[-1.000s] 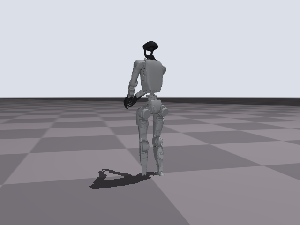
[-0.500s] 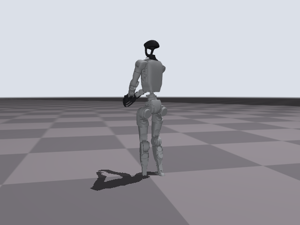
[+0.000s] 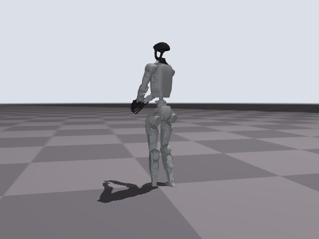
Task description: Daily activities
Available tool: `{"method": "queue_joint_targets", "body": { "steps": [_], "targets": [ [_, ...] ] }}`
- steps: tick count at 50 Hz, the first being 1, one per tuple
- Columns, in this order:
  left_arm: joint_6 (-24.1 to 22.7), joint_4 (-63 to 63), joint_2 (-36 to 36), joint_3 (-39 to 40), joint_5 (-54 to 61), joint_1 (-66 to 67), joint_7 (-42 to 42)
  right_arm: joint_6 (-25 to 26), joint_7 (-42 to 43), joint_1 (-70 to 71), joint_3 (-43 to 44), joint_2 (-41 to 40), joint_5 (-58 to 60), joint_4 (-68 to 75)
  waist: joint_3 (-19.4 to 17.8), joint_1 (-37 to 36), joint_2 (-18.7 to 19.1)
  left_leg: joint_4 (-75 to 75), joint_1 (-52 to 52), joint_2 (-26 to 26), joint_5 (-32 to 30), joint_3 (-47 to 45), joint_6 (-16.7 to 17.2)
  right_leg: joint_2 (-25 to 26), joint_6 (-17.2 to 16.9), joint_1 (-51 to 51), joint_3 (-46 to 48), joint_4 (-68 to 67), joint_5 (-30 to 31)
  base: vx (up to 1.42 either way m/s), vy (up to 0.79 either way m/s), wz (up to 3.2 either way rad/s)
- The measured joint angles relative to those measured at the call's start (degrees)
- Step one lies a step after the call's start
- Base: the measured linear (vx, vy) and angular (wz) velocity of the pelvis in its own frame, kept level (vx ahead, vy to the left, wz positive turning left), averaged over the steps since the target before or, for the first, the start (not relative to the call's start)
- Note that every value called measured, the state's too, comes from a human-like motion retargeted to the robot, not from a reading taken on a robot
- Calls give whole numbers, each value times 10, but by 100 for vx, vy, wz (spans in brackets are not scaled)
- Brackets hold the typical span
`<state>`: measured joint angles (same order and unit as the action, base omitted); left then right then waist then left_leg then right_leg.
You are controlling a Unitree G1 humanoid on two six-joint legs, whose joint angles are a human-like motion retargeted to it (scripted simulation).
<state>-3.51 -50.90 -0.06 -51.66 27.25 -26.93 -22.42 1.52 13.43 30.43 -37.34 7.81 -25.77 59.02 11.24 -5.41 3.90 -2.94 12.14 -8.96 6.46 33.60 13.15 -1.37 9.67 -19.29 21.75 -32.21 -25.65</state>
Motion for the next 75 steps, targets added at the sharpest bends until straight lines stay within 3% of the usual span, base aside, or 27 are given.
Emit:
{"method": "queue_joint_targets", "body": {
  "steps": [75],
  "targets": [
    [-27,17,14,-63,-7,7,27,-15,1,-27,-20,24,49,-3,19,-1,-7,0,-5,-5,-5,11,13,-4,18,10,28,-12,-2,0,0,0]
  ]
}}
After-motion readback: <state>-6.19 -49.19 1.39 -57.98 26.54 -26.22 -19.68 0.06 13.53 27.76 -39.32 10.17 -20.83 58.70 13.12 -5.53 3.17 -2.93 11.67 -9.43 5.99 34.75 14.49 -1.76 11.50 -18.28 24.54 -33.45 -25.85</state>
